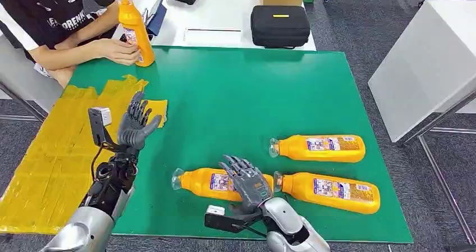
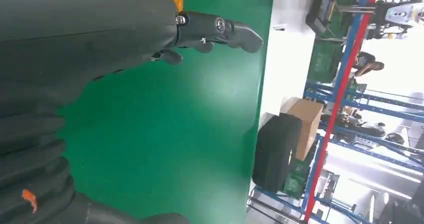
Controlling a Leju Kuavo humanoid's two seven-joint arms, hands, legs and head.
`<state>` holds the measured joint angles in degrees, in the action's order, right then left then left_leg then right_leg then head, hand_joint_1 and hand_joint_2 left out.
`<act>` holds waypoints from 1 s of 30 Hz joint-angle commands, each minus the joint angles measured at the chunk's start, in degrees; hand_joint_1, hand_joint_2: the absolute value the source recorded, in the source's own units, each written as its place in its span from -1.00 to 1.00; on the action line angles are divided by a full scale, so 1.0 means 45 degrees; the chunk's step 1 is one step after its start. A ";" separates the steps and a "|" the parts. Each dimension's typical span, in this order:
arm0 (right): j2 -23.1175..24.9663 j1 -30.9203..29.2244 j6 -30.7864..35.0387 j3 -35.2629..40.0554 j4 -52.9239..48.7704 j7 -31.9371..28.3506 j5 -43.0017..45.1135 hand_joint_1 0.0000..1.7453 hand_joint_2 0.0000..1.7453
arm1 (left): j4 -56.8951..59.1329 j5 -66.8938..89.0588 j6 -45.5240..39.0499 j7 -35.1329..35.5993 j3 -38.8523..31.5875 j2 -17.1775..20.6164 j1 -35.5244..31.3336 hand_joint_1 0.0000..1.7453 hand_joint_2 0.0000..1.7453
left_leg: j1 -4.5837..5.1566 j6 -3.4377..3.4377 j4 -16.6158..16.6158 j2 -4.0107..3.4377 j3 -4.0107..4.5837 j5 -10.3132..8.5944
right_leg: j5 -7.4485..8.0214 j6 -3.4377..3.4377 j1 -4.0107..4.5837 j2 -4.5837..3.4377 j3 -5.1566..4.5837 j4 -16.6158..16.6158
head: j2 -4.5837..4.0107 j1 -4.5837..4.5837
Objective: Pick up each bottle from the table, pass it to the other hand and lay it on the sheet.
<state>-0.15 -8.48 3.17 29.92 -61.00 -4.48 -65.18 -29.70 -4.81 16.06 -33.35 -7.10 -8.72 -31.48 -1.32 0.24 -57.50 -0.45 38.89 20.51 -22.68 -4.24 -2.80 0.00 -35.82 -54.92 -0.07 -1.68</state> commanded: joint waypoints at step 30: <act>0.0732 -0.1244 0.0482 -0.1057 0.3143 0.0617 -0.0765 1.00 1.00 | -0.0277 -0.0460 -0.0407 0.0376 0.0102 0.0192 0.0276 -1.00 1.00 | -0.0002 0.0019 0.0007 0.0004 -0.0087 0.0011 | -0.0019 0.0061 0.0010 0.0003 0.0087 0.0007 | 0.0000 0.0000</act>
<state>2.27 -12.69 4.50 27.34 -52.41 0.02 -70.16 -31.15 -6.34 14.69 -32.28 -6.82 -8.72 -29.93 -1.33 0.30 -57.49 -0.45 38.78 20.44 -22.66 -4.23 -2.80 0.00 -35.69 -54.91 -0.07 -1.68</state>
